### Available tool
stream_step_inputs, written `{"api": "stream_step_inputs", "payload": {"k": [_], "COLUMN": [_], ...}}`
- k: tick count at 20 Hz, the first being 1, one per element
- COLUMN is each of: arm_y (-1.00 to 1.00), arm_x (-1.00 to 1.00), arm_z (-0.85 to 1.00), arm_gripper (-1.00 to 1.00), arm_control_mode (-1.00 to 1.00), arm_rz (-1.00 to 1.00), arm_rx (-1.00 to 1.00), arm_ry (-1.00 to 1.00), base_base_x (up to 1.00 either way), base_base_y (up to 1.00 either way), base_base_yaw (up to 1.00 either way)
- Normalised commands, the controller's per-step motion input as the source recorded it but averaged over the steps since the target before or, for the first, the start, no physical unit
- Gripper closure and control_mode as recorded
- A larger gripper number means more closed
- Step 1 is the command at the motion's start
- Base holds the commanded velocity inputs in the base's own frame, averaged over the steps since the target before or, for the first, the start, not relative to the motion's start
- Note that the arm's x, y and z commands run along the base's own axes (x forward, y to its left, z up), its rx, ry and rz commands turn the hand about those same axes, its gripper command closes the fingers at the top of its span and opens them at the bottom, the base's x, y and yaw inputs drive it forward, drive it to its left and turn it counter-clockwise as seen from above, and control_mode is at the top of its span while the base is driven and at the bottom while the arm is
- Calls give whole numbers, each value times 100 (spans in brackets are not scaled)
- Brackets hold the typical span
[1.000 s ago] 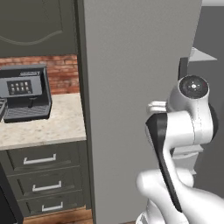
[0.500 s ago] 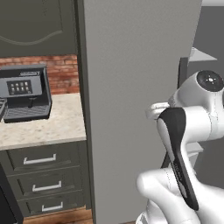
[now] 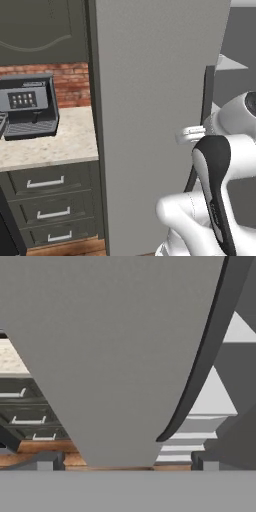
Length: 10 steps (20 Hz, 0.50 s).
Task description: Open the freezer door, pick up the ice cube tray from the freezer, and place it on the dining counter.
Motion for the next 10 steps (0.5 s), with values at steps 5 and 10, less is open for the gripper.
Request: {"api": "stream_step_inputs", "payload": {"k": [5, 10], "arm_y": [-11, -1], "arm_x": [-29, -12], "arm_z": [0, 0], "arm_gripper": [-100, -100], "arm_control_mode": [-100, -100], "arm_rz": [0, 0], "arm_rx": [0, 0], "arm_ry": [0, 0], "base_base_x": [0, 0], "base_base_y": [0, 0], "base_base_yaw": [0, 0]}}
